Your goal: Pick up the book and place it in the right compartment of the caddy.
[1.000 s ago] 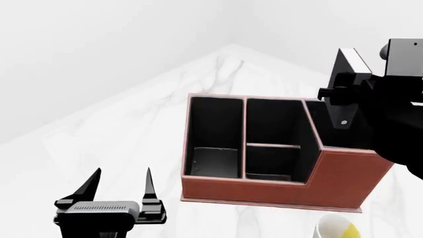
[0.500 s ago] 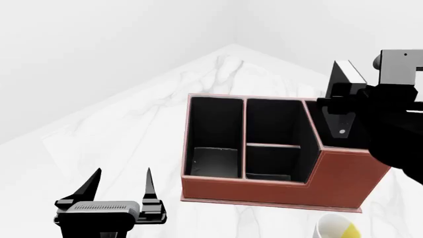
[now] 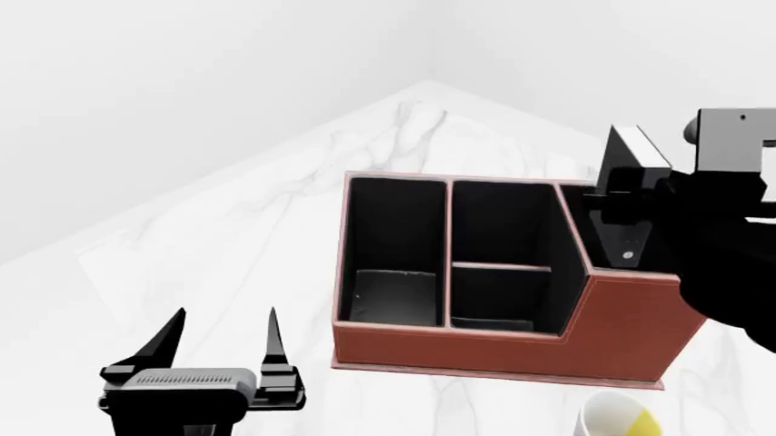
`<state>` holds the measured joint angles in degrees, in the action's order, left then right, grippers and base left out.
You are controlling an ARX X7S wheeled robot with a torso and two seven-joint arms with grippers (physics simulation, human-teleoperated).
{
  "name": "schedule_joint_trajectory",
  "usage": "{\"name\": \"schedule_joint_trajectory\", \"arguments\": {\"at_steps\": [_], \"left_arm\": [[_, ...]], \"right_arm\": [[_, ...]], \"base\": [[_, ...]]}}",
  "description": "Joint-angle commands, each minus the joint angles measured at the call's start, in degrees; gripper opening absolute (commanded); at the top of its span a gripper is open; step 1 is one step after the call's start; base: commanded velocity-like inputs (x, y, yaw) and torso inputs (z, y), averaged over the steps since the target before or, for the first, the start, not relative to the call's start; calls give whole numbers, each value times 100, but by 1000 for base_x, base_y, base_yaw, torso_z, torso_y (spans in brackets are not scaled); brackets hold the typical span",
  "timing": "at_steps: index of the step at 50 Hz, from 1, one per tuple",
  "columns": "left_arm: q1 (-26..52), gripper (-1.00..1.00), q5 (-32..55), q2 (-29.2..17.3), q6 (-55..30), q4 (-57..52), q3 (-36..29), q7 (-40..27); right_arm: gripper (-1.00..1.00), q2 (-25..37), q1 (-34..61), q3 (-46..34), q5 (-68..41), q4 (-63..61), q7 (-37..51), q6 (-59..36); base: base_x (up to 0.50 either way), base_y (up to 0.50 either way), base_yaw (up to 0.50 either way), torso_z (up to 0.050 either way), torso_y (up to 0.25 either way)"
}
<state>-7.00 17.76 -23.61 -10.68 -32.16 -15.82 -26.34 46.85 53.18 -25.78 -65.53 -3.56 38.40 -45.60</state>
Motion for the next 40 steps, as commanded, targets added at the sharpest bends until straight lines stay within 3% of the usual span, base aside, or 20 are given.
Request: {"name": "schedule_joint_trajectory", "arguments": {"at_steps": [1, 40], "left_arm": [[-3, 100, 9, -13, 11, -3, -6, -15], [13, 100, 35, -51, 33, 16, -54, -46]], "right_arm": [[-100, 65, 14, 133, 254, -135, 3, -38], [-100, -95, -437, 38, 528, 304, -261, 423]], "base": [[0, 0, 0, 0, 0], [0, 0, 0, 0, 2]]}}
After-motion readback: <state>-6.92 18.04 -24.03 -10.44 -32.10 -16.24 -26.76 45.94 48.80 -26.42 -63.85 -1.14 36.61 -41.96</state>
